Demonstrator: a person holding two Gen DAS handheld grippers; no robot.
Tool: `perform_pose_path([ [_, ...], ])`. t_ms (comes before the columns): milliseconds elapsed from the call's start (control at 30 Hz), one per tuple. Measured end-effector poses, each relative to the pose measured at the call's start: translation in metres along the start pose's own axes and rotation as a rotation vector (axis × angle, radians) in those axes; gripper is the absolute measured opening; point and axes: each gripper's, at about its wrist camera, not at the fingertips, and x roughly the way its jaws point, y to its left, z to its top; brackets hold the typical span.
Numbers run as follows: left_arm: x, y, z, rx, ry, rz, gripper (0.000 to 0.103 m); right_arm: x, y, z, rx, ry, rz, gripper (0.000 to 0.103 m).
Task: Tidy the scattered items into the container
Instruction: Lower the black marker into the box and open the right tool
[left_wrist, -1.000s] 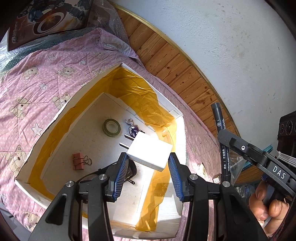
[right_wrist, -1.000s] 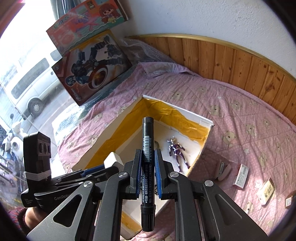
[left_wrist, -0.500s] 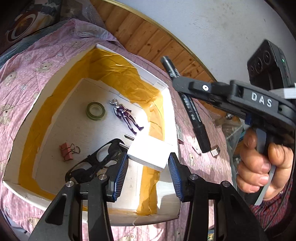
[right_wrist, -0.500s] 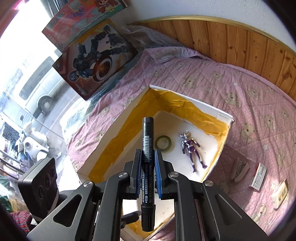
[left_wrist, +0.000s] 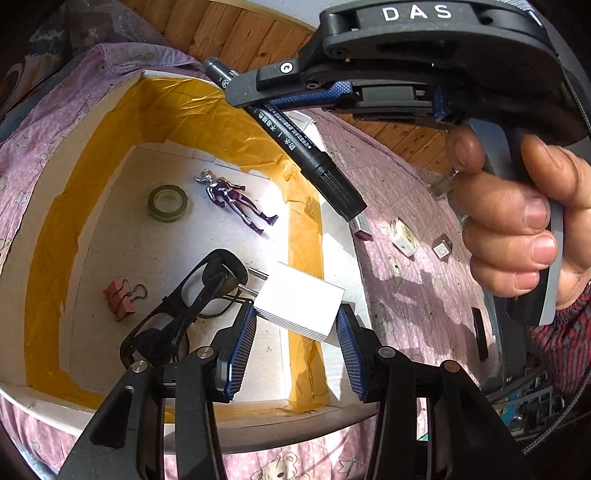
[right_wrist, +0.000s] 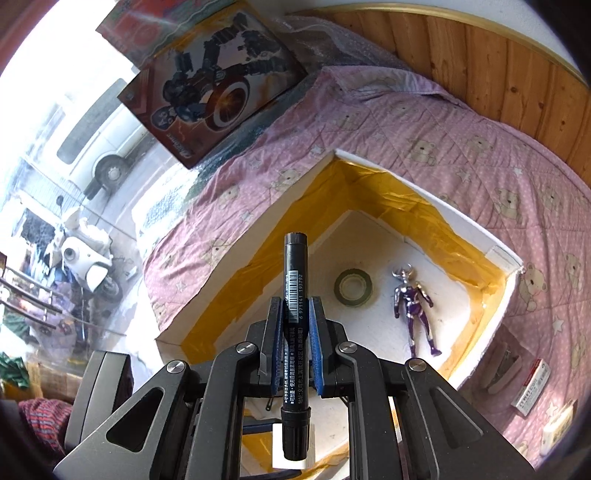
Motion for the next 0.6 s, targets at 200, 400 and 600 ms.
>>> perform_pose_path([
  [200,0.004,0.001,-0.004,0.013,0.023,0.025,0.046,0.033,0.005,0.016,0.021,0.049,0.007,0.014],
  [400,0.002,0.009,-0.003,0.013,0.022,0.068,0.046,0.063,-0.009,0.028,0.164,0.095,0.065,0.014],
  [600,0.004,0.009,-0.003,0.042,0.039,0.081,0.046,0.084,-0.026,0.038,0.265,0.127,0.086,0.014],
])
